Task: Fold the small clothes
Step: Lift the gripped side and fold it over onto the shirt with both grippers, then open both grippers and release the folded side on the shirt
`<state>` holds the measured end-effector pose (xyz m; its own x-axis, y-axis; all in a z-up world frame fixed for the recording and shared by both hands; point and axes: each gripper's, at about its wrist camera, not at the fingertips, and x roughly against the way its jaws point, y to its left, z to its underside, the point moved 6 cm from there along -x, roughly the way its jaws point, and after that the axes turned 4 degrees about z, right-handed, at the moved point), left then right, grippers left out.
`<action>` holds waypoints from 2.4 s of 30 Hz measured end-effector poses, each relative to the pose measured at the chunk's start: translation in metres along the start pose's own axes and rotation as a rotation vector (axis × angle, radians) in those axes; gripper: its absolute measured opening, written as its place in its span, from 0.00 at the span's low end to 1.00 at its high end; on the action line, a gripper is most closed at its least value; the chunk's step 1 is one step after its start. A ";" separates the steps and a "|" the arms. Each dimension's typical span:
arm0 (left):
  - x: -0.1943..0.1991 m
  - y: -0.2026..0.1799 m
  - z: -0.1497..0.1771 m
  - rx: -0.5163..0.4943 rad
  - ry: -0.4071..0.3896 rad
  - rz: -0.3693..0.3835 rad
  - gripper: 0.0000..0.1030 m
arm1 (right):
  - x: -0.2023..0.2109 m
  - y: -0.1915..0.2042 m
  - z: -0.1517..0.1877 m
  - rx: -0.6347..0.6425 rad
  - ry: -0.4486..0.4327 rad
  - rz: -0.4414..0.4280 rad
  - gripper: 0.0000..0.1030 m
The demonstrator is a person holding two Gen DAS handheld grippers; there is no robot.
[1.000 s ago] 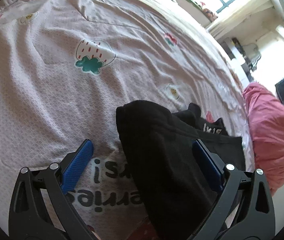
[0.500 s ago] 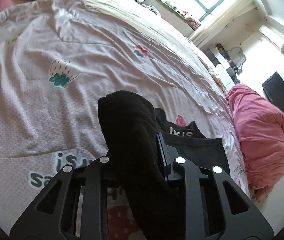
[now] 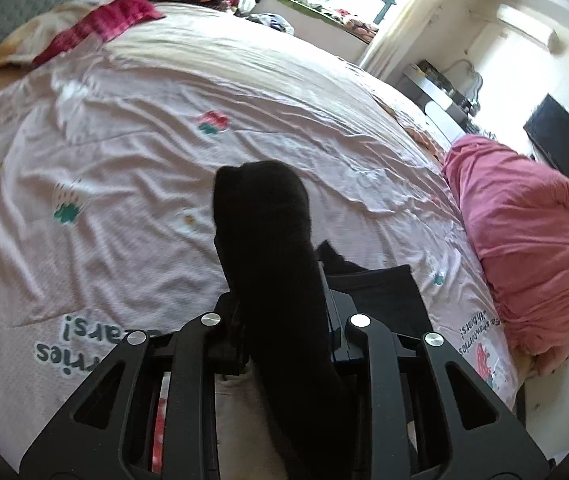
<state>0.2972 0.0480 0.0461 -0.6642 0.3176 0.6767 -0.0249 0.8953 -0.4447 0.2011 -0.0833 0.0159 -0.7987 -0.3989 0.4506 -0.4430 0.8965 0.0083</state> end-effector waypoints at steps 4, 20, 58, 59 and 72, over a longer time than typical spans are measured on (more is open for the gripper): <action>-0.005 -0.027 0.000 -0.043 0.011 -0.013 0.17 | 0.009 -0.023 -0.001 -0.077 0.000 -0.005 0.06; -0.061 -0.093 0.018 -0.102 0.142 -0.036 0.17 | 0.014 -0.090 0.028 -0.298 0.068 -0.007 0.06; -0.152 -0.145 0.049 -0.037 0.250 0.086 0.71 | 0.000 -0.173 0.087 -0.675 0.289 -0.130 0.33; -0.142 -0.141 0.046 -0.038 0.229 0.094 0.71 | 0.003 -0.175 0.084 -0.667 0.296 -0.127 0.36; -0.062 -0.066 0.060 -0.163 0.046 -0.116 0.72 | 0.004 -0.221 0.008 -0.493 0.313 -0.101 0.56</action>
<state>0.2950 -0.0493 -0.0023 -0.6289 0.2198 0.7457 0.0243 0.9643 -0.2637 0.2924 -0.2843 0.0090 -0.5713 -0.4782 0.6670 -0.2095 0.8708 0.4448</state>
